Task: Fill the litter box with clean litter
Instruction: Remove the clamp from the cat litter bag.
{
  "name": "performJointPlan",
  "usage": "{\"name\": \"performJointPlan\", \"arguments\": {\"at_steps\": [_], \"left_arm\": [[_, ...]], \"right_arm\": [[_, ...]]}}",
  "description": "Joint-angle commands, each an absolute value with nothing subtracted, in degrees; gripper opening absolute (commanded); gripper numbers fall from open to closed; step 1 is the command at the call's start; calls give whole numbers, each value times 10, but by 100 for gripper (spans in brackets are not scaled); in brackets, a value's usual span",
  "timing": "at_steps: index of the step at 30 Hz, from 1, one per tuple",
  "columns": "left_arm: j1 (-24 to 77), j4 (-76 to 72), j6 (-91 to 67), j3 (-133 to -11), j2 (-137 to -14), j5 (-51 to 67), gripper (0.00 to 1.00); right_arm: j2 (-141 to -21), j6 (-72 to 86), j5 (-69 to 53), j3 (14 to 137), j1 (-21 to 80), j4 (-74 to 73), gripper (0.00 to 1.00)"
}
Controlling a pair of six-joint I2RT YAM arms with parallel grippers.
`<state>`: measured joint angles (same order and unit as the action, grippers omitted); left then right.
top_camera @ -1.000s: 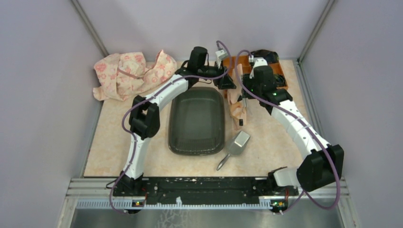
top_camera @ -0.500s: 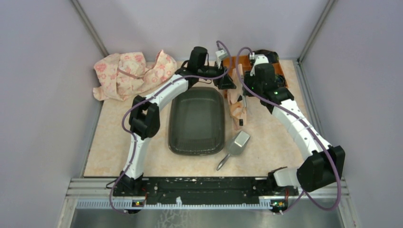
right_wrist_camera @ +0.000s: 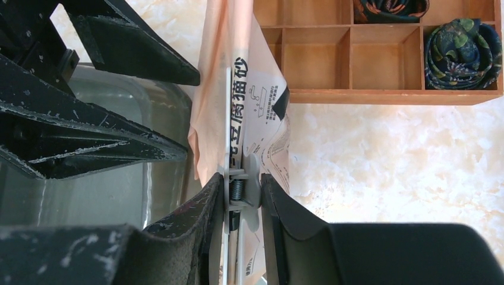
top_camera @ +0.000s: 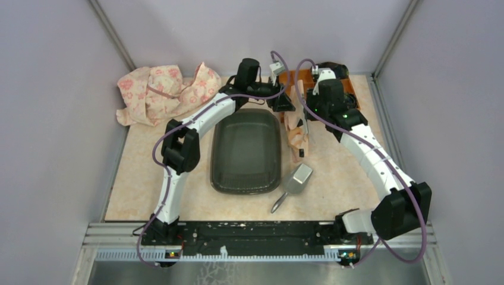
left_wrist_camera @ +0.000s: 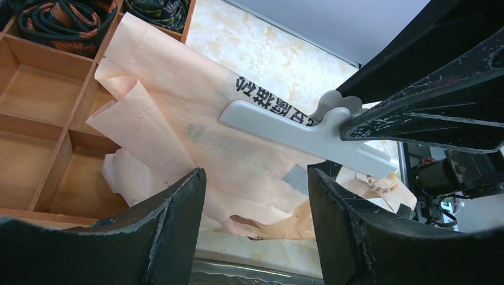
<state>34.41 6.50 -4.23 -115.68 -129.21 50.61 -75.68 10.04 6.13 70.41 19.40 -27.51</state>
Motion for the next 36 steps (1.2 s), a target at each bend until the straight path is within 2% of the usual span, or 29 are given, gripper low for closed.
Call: {"name": "performJointPlan", "arguments": {"at_steps": [1,17,19,22,25,26,28,36], "left_arm": [[349,70,-32,-1160,-1264,519,70],[349,74,-28,-1152,-1259,516,69],[349,74,-27,-1149,-1259,517,69],[349,73,-26,-1144,-1256,516,69],[349,73,-25,-1141,-1255,516,69],[349,73,-25,-1141,-1255,516,69],[349,73,-25,-1139,-1254,516,69],[349,75,-22,-1136,-1253,514,69]], "right_arm": [[-743,95,61,735,200,-265,0],[-727,97,40,749,200,-269,0],[-726,97,40,748,201,-271,23],[-723,99,46,744,201,-271,30],[-725,101,49,741,200,-272,18],[-725,101,49,741,201,-271,17],[-725,102,49,739,200,-270,0],[-721,102,52,752,201,-275,0]]}}
